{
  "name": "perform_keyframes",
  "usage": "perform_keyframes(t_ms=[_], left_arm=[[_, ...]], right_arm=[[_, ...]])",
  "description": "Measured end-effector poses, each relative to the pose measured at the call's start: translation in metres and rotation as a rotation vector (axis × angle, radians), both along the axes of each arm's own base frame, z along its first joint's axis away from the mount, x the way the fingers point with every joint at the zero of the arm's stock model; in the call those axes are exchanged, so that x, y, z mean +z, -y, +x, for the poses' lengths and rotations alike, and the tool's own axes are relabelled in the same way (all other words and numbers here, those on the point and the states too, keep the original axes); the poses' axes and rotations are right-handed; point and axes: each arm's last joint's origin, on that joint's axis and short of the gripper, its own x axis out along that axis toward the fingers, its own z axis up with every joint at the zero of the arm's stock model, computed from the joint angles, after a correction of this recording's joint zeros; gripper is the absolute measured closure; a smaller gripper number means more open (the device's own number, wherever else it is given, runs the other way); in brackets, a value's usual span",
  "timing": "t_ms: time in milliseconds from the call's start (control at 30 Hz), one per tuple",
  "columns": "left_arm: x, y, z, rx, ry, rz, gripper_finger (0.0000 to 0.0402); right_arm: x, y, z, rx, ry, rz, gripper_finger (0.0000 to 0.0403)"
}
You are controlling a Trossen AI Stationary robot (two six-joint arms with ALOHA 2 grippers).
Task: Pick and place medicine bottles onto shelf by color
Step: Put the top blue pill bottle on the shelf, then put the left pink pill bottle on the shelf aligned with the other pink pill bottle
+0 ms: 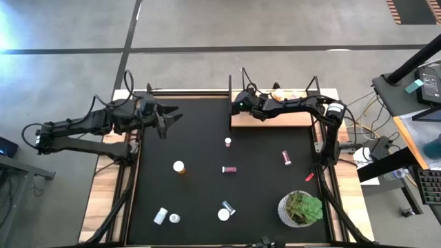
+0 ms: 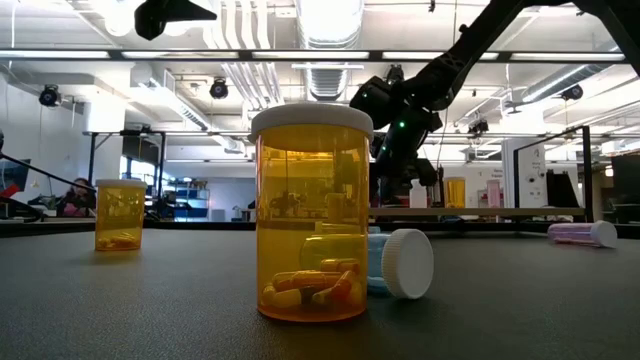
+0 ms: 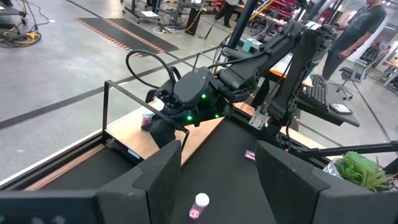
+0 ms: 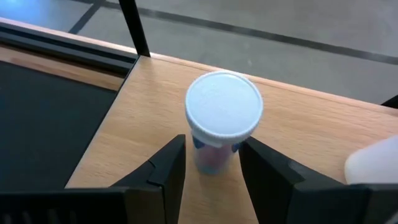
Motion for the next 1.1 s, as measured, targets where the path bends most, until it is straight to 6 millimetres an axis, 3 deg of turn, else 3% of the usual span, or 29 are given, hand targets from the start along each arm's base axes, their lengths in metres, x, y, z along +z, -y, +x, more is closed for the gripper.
perform_keyframes(t_ms=[533,933,1100], left_arm=[[0.000,0.000,0.000,0.000,0.002,-0.002,0.0212],[0.000,0.000,0.000,0.000,0.002,-0.002,0.0212],[0.000,0.000,0.000,0.000,0.003,-0.001,0.0212]], right_arm=[[0.020,-0.003,-0.008,-0.001,0.000,0.006,0.0261],[0.082,-0.017,-0.032,0.038,0.093,-0.014,0.0261],[0.114,-0.032,-0.048,0.131,0.159,0.031,0.0262]])
